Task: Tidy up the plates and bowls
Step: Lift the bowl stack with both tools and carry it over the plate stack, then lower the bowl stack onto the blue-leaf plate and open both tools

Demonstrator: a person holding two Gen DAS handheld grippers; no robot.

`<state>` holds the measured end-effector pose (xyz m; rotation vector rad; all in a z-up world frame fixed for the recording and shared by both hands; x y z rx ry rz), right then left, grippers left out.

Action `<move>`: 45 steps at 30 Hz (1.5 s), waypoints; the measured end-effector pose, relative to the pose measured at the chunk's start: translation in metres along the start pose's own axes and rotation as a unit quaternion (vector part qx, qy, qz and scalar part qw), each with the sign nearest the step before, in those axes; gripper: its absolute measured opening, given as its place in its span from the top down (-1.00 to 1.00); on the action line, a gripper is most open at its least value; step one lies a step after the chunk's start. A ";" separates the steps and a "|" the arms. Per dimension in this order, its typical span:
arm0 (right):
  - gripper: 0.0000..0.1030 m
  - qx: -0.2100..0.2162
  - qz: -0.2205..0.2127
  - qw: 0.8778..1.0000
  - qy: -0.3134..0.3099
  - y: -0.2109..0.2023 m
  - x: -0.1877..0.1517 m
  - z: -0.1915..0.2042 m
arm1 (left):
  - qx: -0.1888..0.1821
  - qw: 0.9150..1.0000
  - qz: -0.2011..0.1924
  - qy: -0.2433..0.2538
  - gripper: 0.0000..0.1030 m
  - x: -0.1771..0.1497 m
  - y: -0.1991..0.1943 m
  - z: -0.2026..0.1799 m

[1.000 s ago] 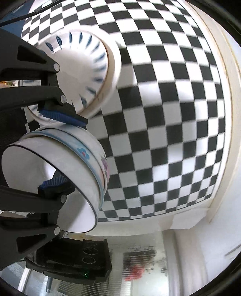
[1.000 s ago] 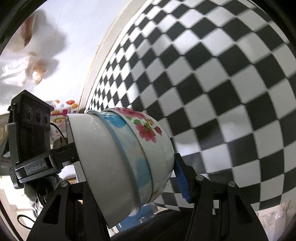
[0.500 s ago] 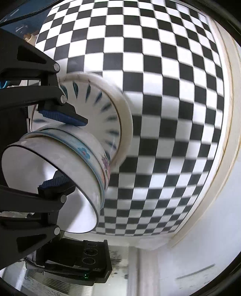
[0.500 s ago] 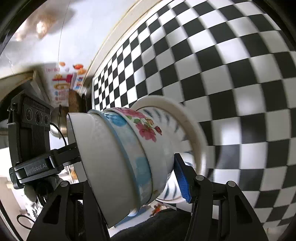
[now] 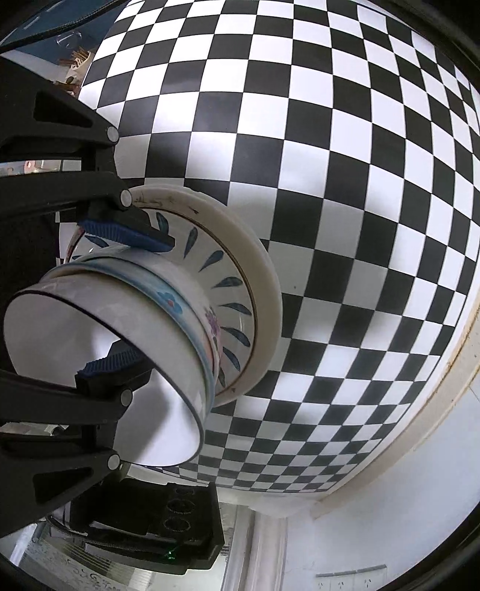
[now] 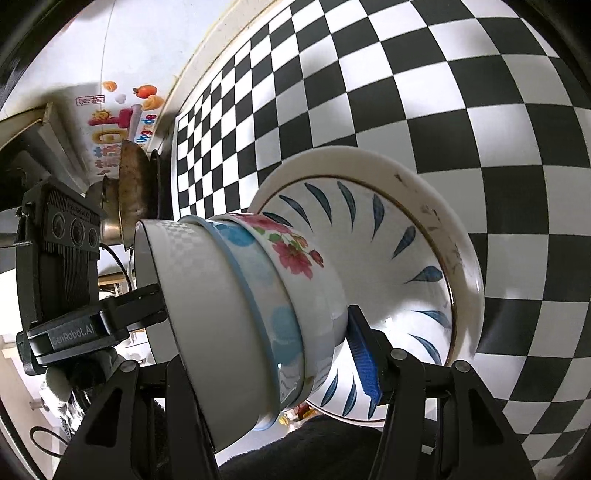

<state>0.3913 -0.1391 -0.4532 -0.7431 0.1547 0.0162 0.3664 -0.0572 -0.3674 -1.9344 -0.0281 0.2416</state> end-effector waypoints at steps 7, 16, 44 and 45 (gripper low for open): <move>-0.12 -0.008 0.000 1.000 0.002 -0.001 -0.002 -0.007 | -0.003 1.000 0.006 0.001 0.06 -0.001 0.006 0.001; -0.11 -0.018 -0.002 1.000 0.001 -0.004 -0.003 -0.014 | -0.004 1.000 0.012 -0.002 0.06 -0.003 0.013 0.001; -0.09 -0.094 -0.036 0.994 -0.044 -0.030 -0.012 -0.005 | 0.042 0.997 -0.057 0.040 0.08 -0.013 -0.023 -0.009; -0.09 -0.099 -0.044 0.993 -0.050 -0.036 -0.013 -0.002 | 0.048 0.996 -0.065 0.043 0.08 -0.014 -0.027 -0.010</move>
Point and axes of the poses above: each gripper's, at about its wrist camera, not at the fingertips, and y roughly the way its jaws point, z to its left, x to its top, the point moved 7 cm from there along y, roughly the way its jaws point, and after that the axes turned 1 degree about x, right-handed, at the moved point
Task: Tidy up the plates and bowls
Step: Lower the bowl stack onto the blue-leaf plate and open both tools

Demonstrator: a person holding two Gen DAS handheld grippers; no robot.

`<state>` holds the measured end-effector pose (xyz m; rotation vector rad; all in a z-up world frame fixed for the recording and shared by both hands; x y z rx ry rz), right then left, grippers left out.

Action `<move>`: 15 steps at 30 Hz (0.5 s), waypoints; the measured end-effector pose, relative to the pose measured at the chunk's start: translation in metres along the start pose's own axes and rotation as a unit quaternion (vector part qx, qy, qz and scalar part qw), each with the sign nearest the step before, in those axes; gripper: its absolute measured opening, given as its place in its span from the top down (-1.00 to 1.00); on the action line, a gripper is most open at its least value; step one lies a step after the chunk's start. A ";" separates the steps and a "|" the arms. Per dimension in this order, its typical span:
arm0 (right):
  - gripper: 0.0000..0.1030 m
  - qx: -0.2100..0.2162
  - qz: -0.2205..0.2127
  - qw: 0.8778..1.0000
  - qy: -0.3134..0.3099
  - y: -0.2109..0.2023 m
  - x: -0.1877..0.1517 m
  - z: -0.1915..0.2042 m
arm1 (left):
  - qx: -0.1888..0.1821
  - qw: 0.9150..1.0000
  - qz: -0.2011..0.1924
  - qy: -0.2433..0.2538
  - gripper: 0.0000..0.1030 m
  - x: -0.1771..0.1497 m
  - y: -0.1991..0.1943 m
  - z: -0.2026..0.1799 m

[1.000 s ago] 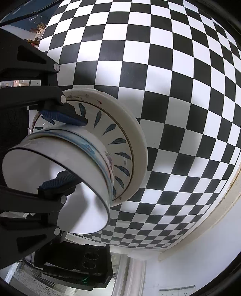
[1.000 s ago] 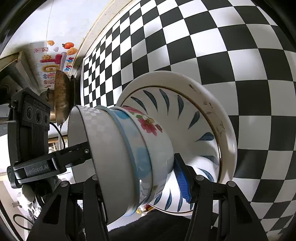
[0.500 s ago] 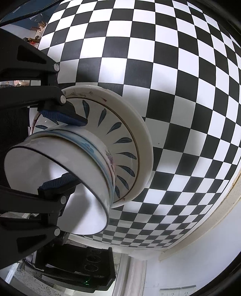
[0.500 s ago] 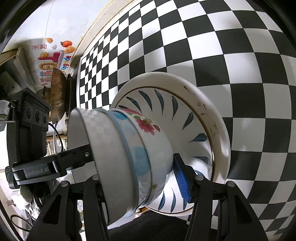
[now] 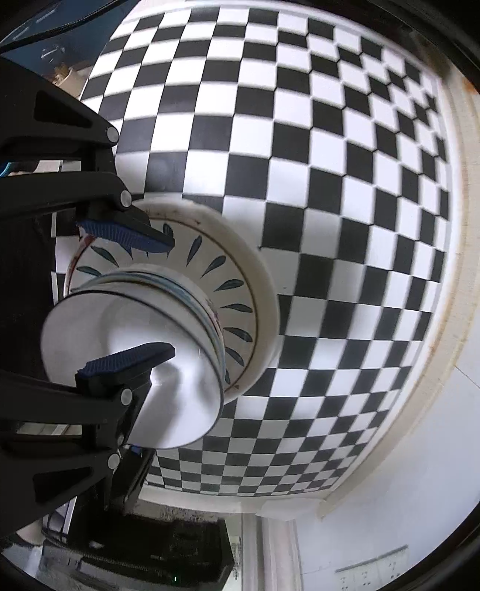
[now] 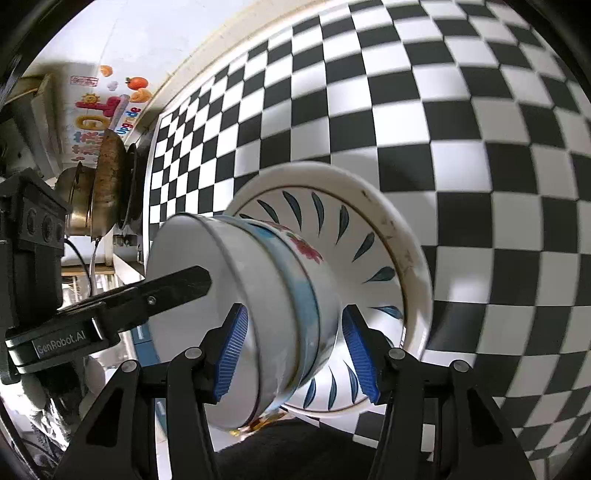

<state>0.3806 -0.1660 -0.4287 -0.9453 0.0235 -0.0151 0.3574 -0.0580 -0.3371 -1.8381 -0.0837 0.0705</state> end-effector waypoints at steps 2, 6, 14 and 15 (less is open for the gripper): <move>-0.09 -0.018 -0.013 1.000 -0.016 -0.012 -0.003 0.006 | 0.015 1.000 -0.021 0.010 0.08 -0.002 -0.013 -0.001; -0.09 -0.047 -0.040 0.997 -0.045 -0.034 -0.011 0.020 | 0.044 0.997 -0.051 0.021 0.07 -0.010 -0.033 0.001; -0.59 -0.118 -0.089 0.987 -0.057 -0.075 -0.027 0.033 | 0.091 0.990 -0.103 0.044 -0.37 -0.024 -0.056 0.007; -0.60 -0.126 -0.094 0.986 -0.057 -0.078 -0.028 0.033 | 0.090 0.989 -0.109 0.043 -0.38 -0.025 -0.058 0.008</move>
Point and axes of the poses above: each gripper's, at about its wrist camera, not at the fingertips, and y roughly the way its jaws point, z to its left, x to its top, the point moved 7 cm from there along y, roughly the way its jaws point, and after that the axes turned 1 degree about x, right-handed, at the moved point
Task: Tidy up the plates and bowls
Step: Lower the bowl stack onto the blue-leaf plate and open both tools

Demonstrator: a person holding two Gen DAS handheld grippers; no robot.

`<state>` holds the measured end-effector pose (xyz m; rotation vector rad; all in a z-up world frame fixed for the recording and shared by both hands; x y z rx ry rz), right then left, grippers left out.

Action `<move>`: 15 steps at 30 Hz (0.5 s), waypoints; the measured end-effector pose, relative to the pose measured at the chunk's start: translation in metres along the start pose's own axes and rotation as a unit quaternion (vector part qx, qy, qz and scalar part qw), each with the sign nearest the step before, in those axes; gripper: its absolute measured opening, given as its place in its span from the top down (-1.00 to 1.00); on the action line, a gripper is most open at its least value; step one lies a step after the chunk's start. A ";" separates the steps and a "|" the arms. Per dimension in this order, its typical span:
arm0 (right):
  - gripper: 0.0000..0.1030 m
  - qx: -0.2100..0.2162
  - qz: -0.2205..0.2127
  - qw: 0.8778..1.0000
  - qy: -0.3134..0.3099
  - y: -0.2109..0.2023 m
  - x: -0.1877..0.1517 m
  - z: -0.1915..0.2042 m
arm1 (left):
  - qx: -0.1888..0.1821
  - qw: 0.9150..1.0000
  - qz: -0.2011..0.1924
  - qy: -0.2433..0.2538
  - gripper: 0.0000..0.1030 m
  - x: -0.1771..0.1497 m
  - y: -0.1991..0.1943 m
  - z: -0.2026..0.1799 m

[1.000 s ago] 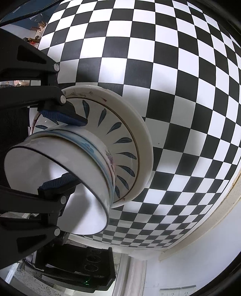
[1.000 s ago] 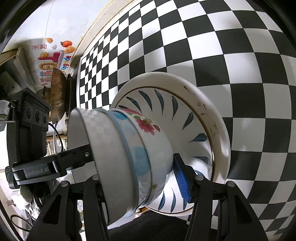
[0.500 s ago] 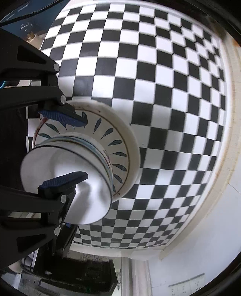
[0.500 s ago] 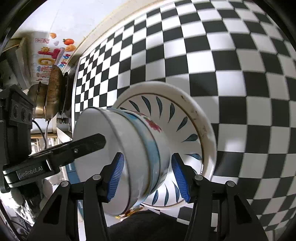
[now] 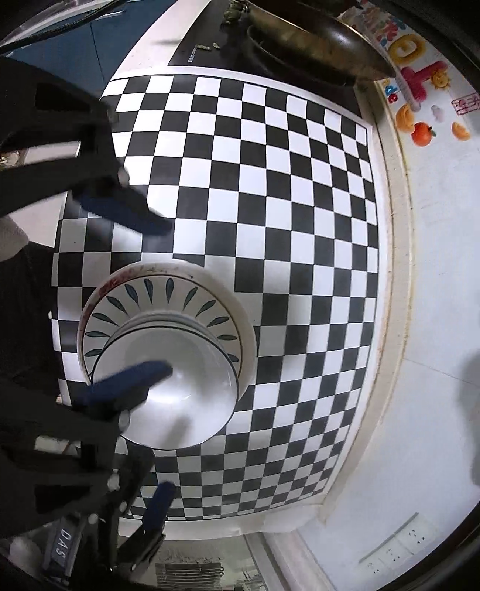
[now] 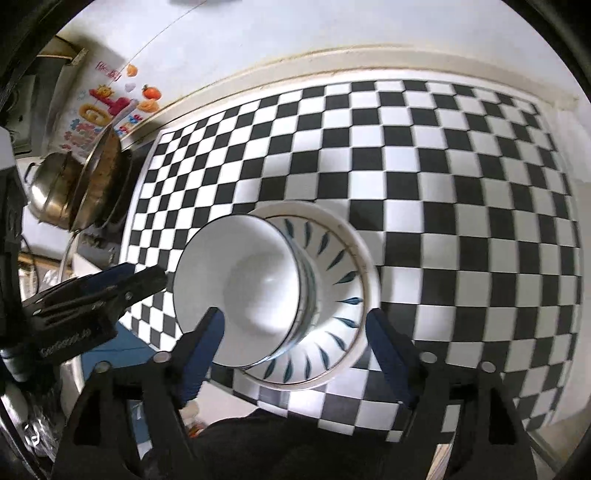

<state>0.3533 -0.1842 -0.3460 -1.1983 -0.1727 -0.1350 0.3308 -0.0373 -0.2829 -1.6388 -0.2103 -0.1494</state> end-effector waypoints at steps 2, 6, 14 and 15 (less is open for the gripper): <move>-0.63 -0.022 -0.012 1.000 0.003 -0.007 -0.001 -0.001 | 0.002 1.000 -0.009 0.004 -0.50 -0.001 -0.004 0.001; -0.66 -0.047 -0.037 0.998 0.012 -0.021 -0.006 0.005 | 0.006 0.999 -0.039 0.022 -0.66 -0.002 -0.018 -0.002; -0.71 -0.085 -0.102 0.991 0.027 -0.062 -0.028 0.024 | 0.010 0.994 -0.095 0.057 -0.66 -0.017 -0.062 -0.002; -0.71 -0.088 -0.107 0.990 0.028 -0.066 -0.030 0.026 | 0.010 0.993 -0.102 0.057 -0.66 -0.020 -0.070 -0.001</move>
Point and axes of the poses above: each gripper's, at about its wrist camera, not at the fingertips, and y roughly the way its jaws point, z to its left, x to its top, the point moved 7 cm from there along y, roughly the way its jaws point, and after that the axes turned 1 degree about x, right-handed, at the moved point
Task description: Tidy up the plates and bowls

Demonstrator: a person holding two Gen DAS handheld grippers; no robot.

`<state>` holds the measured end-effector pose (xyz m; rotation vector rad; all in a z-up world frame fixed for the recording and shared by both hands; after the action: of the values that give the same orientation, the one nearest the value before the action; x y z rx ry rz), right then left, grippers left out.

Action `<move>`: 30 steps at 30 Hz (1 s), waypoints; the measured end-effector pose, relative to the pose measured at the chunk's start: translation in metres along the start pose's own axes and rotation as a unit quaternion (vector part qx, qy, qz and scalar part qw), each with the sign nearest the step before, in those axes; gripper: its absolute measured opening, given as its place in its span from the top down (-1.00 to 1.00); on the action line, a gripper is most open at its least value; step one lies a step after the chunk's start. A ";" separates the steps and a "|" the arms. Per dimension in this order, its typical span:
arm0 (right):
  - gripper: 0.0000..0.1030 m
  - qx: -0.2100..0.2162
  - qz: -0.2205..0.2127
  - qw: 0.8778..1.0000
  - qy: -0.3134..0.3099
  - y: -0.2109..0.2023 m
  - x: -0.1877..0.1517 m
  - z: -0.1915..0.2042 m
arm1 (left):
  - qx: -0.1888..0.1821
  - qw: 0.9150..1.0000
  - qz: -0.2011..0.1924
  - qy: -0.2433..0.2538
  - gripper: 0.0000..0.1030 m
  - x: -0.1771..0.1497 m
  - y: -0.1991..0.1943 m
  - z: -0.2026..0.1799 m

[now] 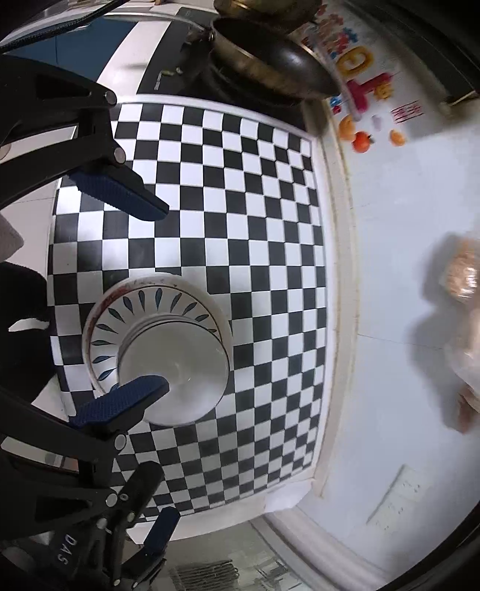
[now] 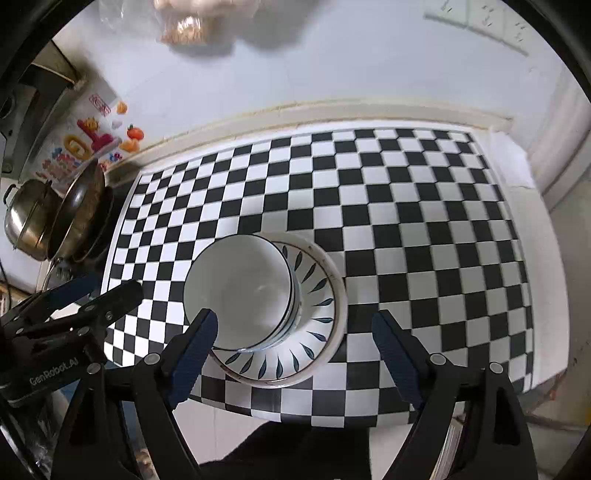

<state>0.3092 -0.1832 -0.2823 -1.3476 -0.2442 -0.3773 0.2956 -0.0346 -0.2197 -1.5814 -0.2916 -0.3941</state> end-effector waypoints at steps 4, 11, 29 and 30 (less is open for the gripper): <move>-0.72 -0.008 -0.033 0.999 0.002 -0.036 -0.013 0.004 | 0.003 0.999 -0.039 0.002 -0.66 -0.009 -0.041 0.002; -0.73 -0.003 -0.103 0.995 -0.012 -0.120 -0.044 0.023 | 0.012 0.995 -0.102 -0.019 -0.66 -0.031 -0.116 0.011; -0.78 0.000 -0.205 0.975 -0.086 -0.282 -0.166 0.058 | 0.049 0.987 -0.147 -0.041 -0.66 -0.158 -0.238 -0.003; -0.78 -0.001 -0.207 0.974 -0.088 -0.289 -0.174 0.058 | 0.050 0.986 -0.150 -0.044 -0.66 -0.164 -0.242 -0.003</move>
<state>0.0362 -0.1551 -0.0771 -1.3300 -0.6797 -0.6064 0.0453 -0.0159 -0.0692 -1.4608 -0.6123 -0.5344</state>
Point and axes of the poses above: each gripper's, at about its wrist camera, not at the fingertips, and y roughly the way its jaws point, z to its left, x to its top, the point moved 7 cm from there along y, roughly the way its jaws point, and after that the axes turned 1 degree about x, right-handed, at the moved point
